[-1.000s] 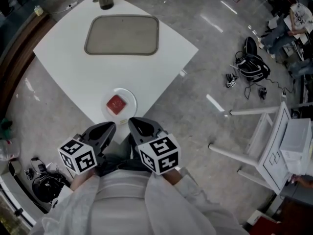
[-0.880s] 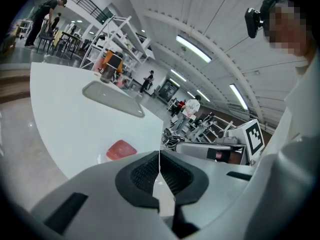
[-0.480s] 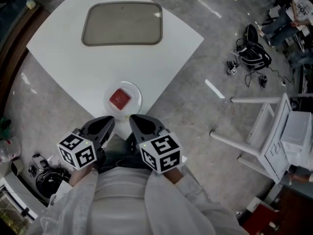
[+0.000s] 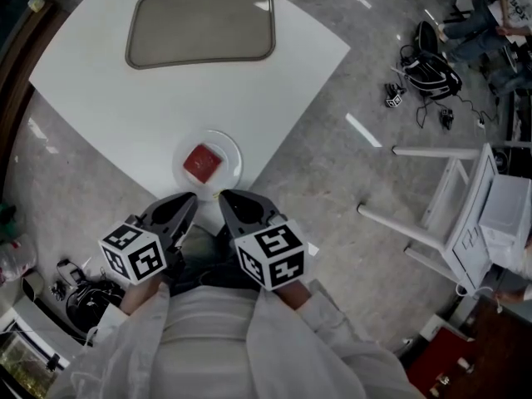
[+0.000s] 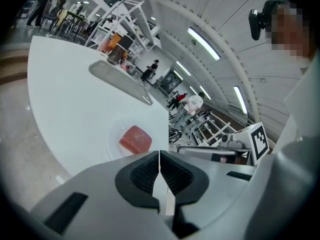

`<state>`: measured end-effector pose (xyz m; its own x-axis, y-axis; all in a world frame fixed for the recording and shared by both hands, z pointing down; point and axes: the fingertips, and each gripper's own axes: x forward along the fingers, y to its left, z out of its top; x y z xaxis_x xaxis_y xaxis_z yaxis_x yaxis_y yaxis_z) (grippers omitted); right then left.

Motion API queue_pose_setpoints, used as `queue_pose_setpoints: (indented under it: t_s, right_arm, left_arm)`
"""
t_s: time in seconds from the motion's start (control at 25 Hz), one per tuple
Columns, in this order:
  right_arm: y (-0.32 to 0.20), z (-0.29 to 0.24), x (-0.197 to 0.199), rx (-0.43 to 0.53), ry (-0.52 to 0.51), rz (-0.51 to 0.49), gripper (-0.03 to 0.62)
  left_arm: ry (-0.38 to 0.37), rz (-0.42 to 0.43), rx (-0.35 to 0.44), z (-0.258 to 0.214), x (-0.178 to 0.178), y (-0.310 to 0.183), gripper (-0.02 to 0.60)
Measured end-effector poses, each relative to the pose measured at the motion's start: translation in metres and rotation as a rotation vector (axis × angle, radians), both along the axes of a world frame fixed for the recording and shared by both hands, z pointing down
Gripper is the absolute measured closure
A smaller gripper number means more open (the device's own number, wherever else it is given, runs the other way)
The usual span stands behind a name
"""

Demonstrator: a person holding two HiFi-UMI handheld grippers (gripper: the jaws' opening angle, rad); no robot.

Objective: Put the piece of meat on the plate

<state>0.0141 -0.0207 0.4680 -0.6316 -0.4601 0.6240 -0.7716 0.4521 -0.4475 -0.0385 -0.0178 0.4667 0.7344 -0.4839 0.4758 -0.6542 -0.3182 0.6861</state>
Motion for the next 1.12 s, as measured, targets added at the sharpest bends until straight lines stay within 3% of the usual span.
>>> queue_pose_setpoints:
  t_s: [0.72, 0.88, 1.12]
  right_arm:
    - [-0.015, 0.028, 0.010, -0.059, 0.046, 0.018, 0.577]
    - [-0.017, 0.034, 0.014, -0.068, 0.062, 0.023, 0.576]
    - [-0.021, 0.042, 0.026, -0.086, 0.076, 0.054, 0.576]
  left_arm:
    - [-0.146, -0.091, -0.058, 0.034, -0.029, -0.016, 0.561]
    - [-0.184, -0.115, -0.072, 0.040, -0.034, -0.015, 0.506]
    - [-0.215, -0.158, -0.106, 0.048, -0.044, -0.016, 0.489]
